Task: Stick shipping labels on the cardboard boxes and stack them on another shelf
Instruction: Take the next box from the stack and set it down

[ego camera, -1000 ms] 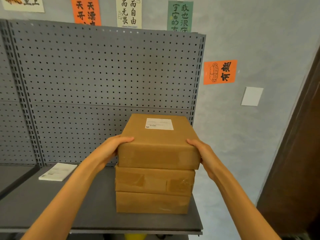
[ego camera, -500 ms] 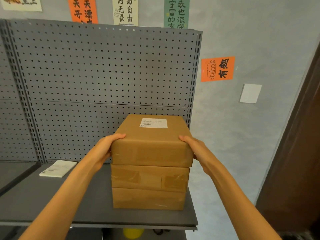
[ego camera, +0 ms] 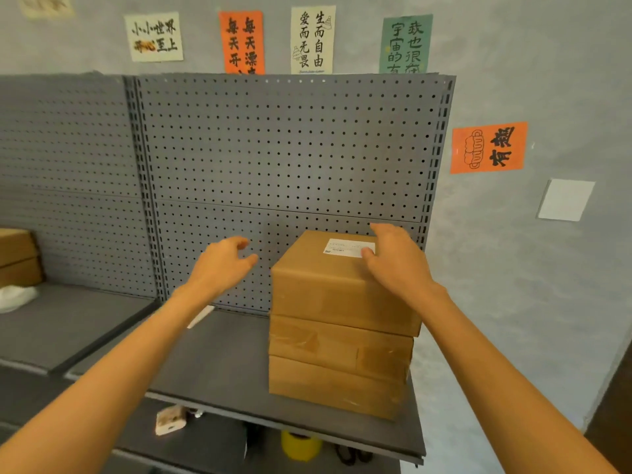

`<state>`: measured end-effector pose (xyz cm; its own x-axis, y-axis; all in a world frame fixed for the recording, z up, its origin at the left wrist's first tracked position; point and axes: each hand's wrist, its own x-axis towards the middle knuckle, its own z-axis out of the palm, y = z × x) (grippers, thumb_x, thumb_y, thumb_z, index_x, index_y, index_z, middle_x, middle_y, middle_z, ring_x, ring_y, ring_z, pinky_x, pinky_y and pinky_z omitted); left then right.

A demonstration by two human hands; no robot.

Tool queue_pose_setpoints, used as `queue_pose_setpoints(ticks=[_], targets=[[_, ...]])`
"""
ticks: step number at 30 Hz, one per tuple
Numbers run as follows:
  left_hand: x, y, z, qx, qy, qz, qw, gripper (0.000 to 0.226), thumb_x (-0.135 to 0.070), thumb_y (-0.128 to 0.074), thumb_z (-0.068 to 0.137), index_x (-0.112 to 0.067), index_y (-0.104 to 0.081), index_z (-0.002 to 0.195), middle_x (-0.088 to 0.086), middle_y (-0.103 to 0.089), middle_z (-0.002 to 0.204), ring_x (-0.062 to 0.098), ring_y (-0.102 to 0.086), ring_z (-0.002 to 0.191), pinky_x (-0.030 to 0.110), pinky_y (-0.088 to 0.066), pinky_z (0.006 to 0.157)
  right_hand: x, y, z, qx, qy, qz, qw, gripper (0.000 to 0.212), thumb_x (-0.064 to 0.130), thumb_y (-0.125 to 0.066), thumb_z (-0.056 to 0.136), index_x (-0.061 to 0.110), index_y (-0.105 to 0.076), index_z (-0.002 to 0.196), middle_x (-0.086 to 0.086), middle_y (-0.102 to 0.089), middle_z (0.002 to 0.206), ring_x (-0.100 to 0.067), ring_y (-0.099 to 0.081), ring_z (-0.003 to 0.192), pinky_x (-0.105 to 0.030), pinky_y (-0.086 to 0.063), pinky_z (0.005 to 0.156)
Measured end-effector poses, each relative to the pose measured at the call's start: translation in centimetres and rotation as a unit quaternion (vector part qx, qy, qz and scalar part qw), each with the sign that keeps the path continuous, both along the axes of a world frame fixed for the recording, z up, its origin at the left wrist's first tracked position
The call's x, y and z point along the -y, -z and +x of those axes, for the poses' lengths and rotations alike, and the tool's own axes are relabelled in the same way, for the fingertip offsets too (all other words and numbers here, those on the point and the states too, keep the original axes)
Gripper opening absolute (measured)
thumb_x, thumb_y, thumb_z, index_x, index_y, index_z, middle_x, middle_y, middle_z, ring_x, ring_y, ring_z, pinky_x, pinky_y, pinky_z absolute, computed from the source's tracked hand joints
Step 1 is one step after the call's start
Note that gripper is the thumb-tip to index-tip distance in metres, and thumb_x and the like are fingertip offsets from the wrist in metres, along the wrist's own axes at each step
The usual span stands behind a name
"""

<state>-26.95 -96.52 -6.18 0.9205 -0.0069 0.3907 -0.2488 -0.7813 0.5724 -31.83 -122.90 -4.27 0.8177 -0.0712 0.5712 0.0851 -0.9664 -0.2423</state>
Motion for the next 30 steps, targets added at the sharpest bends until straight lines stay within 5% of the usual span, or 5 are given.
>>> queue_pose_setpoints(ticks=[6,13,18,30], targets=[[-7.9,-0.8,-3.1,0.092,-0.106,0.202,0.969,0.047,-0.027,-0.052,0.094,-0.012,-0.045,0.138,0.011,-0.056,0.131,0.03,-0.051,0.119,0.041,-0.047,0.087,-7.3,-0.1,1.5,0.03,-0.072,-0.161,0.984,0.037,0.008,-0.044,0.093,0.005,-0.049,0.129,-0.011,-0.053,0.13,-0.028,-0.046,0.12,-0.037,-0.043,0.095],[-22.2,1.9,-7.2,0.068,-0.176,0.38,0.905,0.03,-0.012,-0.068,0.076,0.003,-0.064,0.101,0.02,-0.068,0.099,0.038,-0.062,0.092,0.045,-0.053,0.078,-18.9,2.8,2.0,0.013,-0.15,-0.243,0.958,0.039,0.014,-0.047,0.094,0.006,-0.045,0.132,-0.01,-0.051,0.131,-0.027,-0.045,0.121,-0.034,-0.041,0.097],[-31.1,4.3,-10.9,-0.008,-0.225,0.405,0.886,0.036,-0.016,-0.07,0.072,-0.003,-0.064,0.104,0.015,-0.068,0.101,0.037,-0.062,0.094,0.043,-0.053,0.08,-27.4,4.8,1.4,-0.022,-0.185,-0.241,0.952,0.04,0.021,-0.047,0.095,0.009,-0.043,0.133,-0.007,-0.052,0.129,-0.026,-0.047,0.117,-0.033,-0.041,0.093],[-50.7,4.9,-19.2,-0.002,-0.302,0.378,0.875,0.038,-0.024,-0.057,0.085,-0.005,-0.057,0.117,0.013,-0.063,0.117,0.033,-0.056,0.109,0.041,-0.046,0.092,-49.7,5.0,-1.6,0.021,-0.285,-0.22,0.933,0.05,0.027,-0.047,0.096,0.01,-0.035,0.142,-0.007,-0.045,0.141,-0.025,-0.041,0.129,-0.036,-0.04,0.098]])
